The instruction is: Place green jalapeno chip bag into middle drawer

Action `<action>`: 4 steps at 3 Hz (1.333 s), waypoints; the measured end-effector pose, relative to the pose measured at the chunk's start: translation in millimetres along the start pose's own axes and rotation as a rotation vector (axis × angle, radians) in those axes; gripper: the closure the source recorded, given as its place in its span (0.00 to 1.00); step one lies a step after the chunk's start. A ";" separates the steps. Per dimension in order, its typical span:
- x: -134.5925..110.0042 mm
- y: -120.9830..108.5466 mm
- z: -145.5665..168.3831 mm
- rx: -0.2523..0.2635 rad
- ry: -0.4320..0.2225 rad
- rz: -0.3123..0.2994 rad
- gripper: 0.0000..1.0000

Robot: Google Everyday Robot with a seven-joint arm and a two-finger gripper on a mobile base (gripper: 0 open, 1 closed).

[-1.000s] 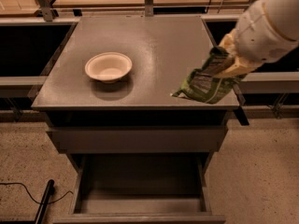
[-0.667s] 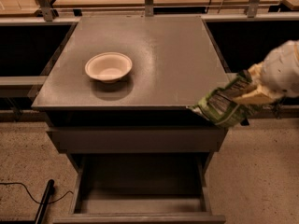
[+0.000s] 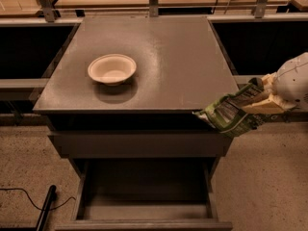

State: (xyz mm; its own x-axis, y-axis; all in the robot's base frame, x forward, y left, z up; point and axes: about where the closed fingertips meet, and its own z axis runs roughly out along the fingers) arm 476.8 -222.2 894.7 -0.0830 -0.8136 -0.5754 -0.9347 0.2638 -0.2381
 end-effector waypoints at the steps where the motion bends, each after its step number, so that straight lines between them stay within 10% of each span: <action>1: 2.1 3.1 10.4 0.024 -0.050 0.016 1.00; 2: -1.9 34.9 39.0 0.088 -0.181 0.014 1.00; 3: -2.1 90.6 137.5 0.064 -0.294 -0.016 1.00; 4: -8.5 98.9 148.4 0.058 -0.281 -0.034 1.00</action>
Offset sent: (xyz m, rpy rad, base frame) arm -0.0137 0.0936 -0.2083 0.3062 -0.2949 -0.1861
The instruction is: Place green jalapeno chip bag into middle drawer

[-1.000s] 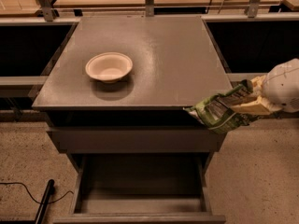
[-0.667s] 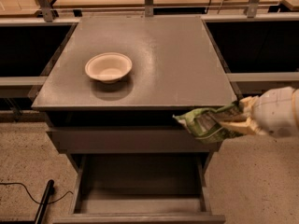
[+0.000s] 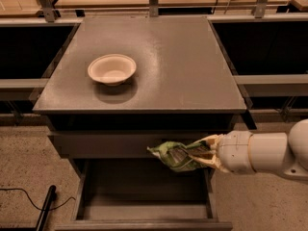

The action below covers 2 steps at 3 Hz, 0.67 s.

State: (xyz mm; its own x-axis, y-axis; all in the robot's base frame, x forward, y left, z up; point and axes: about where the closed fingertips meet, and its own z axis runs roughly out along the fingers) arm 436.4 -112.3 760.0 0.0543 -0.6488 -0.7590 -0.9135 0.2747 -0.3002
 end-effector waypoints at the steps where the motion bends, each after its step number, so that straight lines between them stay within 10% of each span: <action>1: -2.8 4.4 5.1 -0.065 -0.027 0.010 1.00; 2: 10.8 37.2 49.5 -0.162 -0.133 0.077 1.00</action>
Offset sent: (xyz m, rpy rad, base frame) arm -0.0290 0.0802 -0.1611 0.4187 0.3332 0.2176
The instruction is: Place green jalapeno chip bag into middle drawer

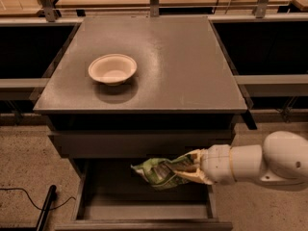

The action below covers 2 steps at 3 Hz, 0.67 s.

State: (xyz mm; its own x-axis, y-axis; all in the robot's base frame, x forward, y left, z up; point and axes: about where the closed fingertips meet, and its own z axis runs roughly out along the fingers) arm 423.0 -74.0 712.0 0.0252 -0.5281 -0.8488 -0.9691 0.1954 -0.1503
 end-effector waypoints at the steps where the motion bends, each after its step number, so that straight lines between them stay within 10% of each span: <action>1: 39.7 34.7 57.7 -0.071 -0.120 0.070 1.00; 2: 82.7 66.6 112.8 -0.136 -0.191 0.145 1.00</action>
Offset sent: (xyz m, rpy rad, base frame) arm -0.0549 0.0966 -0.2328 0.3469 0.2827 0.0985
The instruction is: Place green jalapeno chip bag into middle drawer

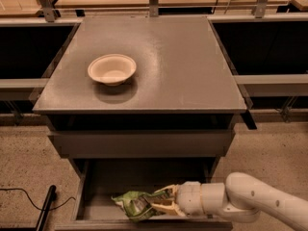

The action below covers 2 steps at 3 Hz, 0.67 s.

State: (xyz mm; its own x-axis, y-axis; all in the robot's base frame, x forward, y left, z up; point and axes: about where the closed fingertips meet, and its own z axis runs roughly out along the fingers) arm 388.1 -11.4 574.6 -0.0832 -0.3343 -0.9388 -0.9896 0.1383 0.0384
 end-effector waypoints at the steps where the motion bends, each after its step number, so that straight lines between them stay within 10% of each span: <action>1: 40.9 6.8 33.3 -0.029 -0.024 0.064 1.00; 2: 49.4 -20.4 37.3 0.012 -0.022 0.073 1.00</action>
Offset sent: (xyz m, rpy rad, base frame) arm 0.0654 0.0028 -0.0632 0.0091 0.0271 -0.1076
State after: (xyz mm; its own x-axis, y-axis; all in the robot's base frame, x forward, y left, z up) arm 408.6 4.0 514.7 -0.1525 -0.3024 -0.9409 -0.9795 0.1732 0.1031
